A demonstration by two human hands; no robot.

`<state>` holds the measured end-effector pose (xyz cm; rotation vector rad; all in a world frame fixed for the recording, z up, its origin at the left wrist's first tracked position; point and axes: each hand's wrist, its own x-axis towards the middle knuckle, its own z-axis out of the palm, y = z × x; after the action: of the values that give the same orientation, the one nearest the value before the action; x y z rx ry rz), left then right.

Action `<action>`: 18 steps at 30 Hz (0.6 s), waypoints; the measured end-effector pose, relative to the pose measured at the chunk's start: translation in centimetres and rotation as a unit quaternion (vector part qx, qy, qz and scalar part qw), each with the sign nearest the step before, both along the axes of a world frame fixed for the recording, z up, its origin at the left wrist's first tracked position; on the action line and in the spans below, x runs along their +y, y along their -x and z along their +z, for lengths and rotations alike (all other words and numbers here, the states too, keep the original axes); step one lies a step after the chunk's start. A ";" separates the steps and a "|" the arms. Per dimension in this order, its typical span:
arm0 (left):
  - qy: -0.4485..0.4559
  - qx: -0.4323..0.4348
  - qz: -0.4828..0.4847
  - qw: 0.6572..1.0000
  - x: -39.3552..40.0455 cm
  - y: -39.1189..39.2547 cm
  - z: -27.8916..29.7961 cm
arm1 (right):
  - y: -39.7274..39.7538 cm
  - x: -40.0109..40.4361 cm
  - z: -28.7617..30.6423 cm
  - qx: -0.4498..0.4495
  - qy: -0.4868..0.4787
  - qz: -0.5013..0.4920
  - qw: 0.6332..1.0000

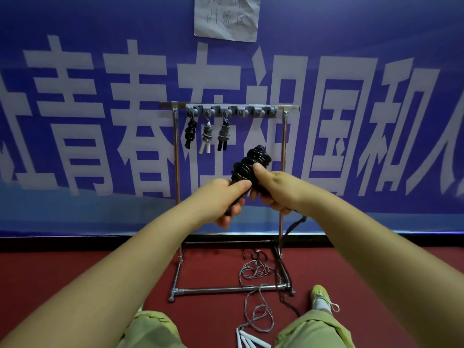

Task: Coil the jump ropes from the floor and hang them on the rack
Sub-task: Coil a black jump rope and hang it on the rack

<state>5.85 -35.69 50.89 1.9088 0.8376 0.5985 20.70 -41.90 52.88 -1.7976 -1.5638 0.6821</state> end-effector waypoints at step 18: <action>-0.400 0.315 0.094 0.855 1.1 -0.2 -0.8 | 0.1 1.3 -2.4 0.172 0.009 -0.010 0.985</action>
<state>6.03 -34.58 50.05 2.8967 1.3401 0.4638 20.59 -40.62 50.51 -1.6038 -1.3098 0.9421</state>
